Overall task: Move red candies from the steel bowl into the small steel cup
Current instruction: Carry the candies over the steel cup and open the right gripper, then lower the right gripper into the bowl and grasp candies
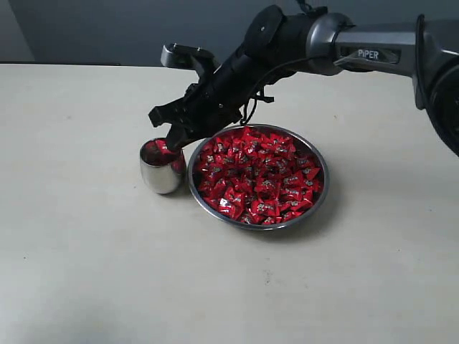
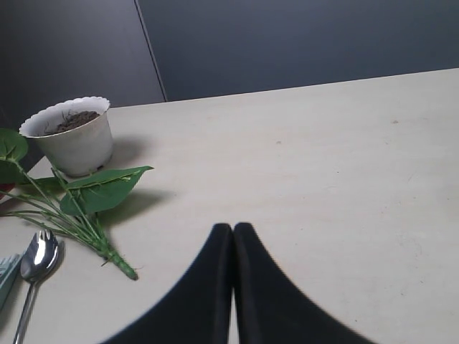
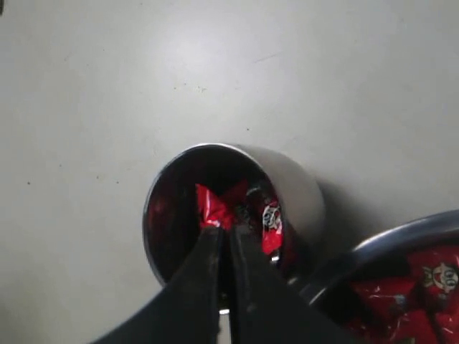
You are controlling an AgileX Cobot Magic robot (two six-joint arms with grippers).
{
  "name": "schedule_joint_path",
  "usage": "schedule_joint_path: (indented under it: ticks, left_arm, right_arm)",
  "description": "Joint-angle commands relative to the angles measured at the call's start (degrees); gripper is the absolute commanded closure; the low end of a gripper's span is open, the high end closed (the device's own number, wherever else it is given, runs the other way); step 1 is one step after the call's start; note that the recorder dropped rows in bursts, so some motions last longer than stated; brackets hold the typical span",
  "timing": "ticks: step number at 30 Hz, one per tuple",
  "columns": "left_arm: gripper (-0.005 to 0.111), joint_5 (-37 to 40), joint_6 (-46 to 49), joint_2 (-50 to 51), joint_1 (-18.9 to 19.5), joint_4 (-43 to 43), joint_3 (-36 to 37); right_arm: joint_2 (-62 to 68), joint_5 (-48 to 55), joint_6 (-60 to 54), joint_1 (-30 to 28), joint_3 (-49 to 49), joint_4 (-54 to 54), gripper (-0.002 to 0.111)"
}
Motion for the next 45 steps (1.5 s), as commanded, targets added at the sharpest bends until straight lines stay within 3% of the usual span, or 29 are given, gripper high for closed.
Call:
schedule_joint_path:
  ticks: [1,7,15,21,27,37,40,45]
  left_arm:
    - [0.106,-0.75,-0.21,-0.22,-0.05,0.22,0.27]
    - [0.106,-0.75,-0.21,-0.22,-0.05,0.22,0.27]
    - [0.106,-0.75,-0.21,-0.22,-0.05,0.22,0.27]
    - [0.106,-0.75,-0.21,-0.22,-0.05,0.22,0.27]
    - [0.106,-0.75,-0.21,-0.22,-0.05,0.22,0.27]
    - [0.106,-0.65,-0.21,-0.22,-0.05,0.22,0.27]
    - [0.106,-0.65,-0.21,-0.22,-0.05,0.22,0.27]
    - [0.106,-0.65,-0.21,-0.22,-0.05,0.22,0.27]
  right_arm:
    - [-1.74,1.39,-0.05,-0.22,-0.5,0.41,0.108]
    - [-2.0,1.78,-0.05,-0.22,-0.5,0.33,0.104]
    - [-2.28,-1.58,2.79,-0.22,-0.5,0.97,0.06]
    - [-5.8,1.89,10.4,-1.75,-0.5,-4.63,0.059]
    - [-9.3,8.68,19.07,-3.07,0.07,-21.23,0.059]
    - [-10.49,5.27,18.6,-3.07,6.19,-26.52,0.076]
    - [-9.3,2.5,18.6,-3.07,6.48,-26.36,0.072]
    - [-6.16,2.07,18.6,-3.07,6.48,-23.71,0.053]
